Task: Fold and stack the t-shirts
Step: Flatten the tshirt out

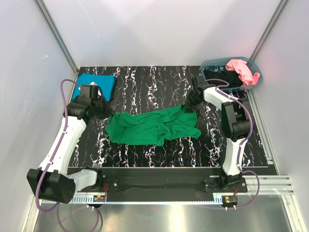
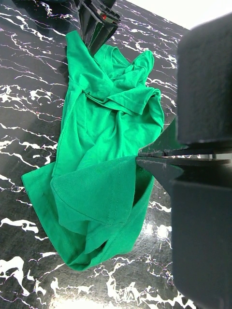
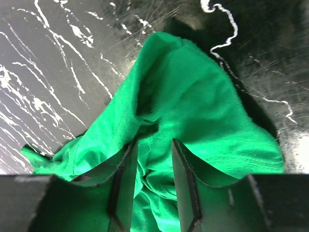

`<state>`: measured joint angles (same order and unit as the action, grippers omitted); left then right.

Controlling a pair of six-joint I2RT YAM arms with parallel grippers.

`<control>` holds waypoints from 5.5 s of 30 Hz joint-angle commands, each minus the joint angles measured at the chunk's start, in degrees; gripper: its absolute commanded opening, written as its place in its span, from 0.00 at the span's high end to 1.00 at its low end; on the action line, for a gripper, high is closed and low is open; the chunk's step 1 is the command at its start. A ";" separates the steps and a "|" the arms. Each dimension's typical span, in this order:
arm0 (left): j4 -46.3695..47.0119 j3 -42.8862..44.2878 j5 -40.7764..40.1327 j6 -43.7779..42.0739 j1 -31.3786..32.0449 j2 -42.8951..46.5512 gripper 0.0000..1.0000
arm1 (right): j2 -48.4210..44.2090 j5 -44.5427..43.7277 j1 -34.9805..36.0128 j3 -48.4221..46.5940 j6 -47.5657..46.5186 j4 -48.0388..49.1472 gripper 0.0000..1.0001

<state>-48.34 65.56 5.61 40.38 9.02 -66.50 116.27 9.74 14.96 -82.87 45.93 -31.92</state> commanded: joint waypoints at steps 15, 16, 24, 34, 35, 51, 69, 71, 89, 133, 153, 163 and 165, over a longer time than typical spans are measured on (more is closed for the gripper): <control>3.42 0.45 1.25 0.40 -0.14 0.67 1.00 | -2.63 -0.86 2.09 -1.06 0.91 0.81 0.60; 3.42 0.45 1.34 0.40 -0.14 0.58 1.00 | -2.71 -0.86 2.18 -1.06 0.91 0.90 0.60; 3.69 0.36 1.51 0.22 -0.05 1.02 1.00 | -4.91 -4.90 2.97 -0.63 -0.40 -0.95 0.76; 4.39 0.10 2.48 0.31 -0.05 0.58 1.00 | -6.41 -5.87 3.23 1.22 -1.37 -0.77 0.65; 4.48 0.01 2.39 0.31 -0.05 0.67 1.00 | -5.80 -5.96 3.15 1.05 -1.46 -1.12 0.65; 3.16 -0.61 1.60 0.22 -0.05 1.28 1.00 | -0.25 -5.17 3.23 -1.59 -1.29 -1.30 0.67; -0.61 16.67 -8.04 -2.23 -0.14 -5.47 1.00 | -17.64 -16.76 -0.45 -15.36 -7.16 -18.41 1.00; -1.84 19.51 -9.64 -2.85 -0.14 -5.66 1.00 | -23.33 -17.29 -4.04 -17.66 -7.52 -21.06 1.00; 0.25 -18.67 4.47 4.52 0.12 23.59 1.00 | -57.01 -12.05 -12.06 3.95 -7.45 -36.56 1.00; 10.37 -19.59 7.14 -13.12 4.52 -9.26 0.41 | -69.25 1.51 -11.97 27.50 -3.22 -30.83 1.00; 7.82 -17.48 20.94 -22.63 5.49 -12.77 0.41 | -71.71 3.09 -12.06 28.29 -3.22 -29.34 1.00; -2.10 -15.11 -5.84 8.09 5.49 -6.20 0.46 | -70.83 3.27 -12.15 26.89 -3.92 -28.72 1.00; -4.73 -14.50 -9.81 13.65 5.49 -3.13 0.44 | -70.91 3.36 -12.06 26.80 -4.10 -28.81 1.00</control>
<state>-48.14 47.97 6.79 39.97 14.50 -75.53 45.45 11.73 2.72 -53.76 42.81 -62.37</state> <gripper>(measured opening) 0.549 0.012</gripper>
